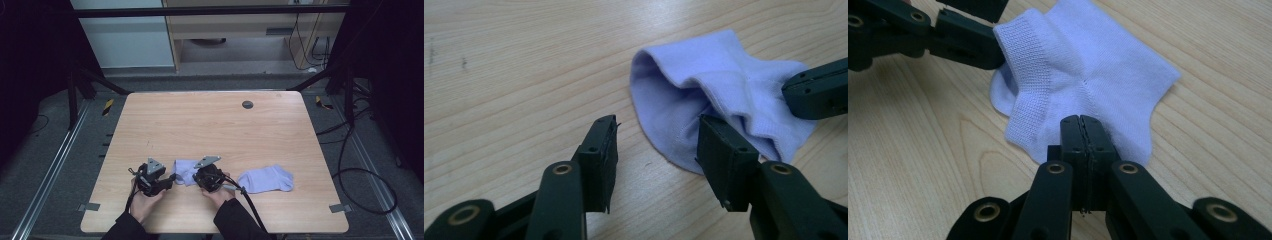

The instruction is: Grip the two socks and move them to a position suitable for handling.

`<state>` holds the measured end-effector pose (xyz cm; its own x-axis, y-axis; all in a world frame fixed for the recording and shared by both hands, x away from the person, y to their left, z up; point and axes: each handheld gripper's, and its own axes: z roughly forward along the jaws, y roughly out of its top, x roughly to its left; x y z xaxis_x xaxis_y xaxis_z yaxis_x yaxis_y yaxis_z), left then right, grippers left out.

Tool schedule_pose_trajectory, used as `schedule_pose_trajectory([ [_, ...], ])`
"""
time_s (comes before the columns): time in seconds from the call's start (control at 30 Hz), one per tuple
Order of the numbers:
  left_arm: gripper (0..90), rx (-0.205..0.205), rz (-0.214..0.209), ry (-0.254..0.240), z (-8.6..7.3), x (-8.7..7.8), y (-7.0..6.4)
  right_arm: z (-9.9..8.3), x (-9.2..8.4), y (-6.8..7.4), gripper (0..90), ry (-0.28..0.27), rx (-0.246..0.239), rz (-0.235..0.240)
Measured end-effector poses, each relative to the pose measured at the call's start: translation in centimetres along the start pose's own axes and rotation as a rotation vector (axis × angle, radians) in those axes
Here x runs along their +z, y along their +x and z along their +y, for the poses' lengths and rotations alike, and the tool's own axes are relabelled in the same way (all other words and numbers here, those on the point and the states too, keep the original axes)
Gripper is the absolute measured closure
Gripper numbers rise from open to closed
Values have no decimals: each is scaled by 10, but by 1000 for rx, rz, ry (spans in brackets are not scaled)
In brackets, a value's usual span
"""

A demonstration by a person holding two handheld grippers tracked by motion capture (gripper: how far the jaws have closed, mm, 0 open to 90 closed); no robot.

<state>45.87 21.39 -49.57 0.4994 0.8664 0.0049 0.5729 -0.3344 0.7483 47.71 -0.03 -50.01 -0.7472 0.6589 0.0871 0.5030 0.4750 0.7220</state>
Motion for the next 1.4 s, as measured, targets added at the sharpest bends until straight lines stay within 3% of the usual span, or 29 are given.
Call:
schedule_pose_trajectory([
  [0.47, 660, 23, -26, 19, -1, 6, -6, 0, -1, 0, 900, -28, 4, 3],
  [0.77, 828, 31, -49, 22, 1, 7, -9, 7, -20, -7, 900, -148, 96, 31],
  [0.93, 860, 40, -55, 31, 2, 8, -9, 10, -27, -15, 900, -198, 137, 24],
  [1.23, 873, 71, -64, 51, 4, 6, -9, 14, -28, -31, 900, -280, 239, -45],
  [1.4, 874, 73, -64, 48, 6, 3, -10, 15, -30, -36, 900, -293, 259, -104],
])
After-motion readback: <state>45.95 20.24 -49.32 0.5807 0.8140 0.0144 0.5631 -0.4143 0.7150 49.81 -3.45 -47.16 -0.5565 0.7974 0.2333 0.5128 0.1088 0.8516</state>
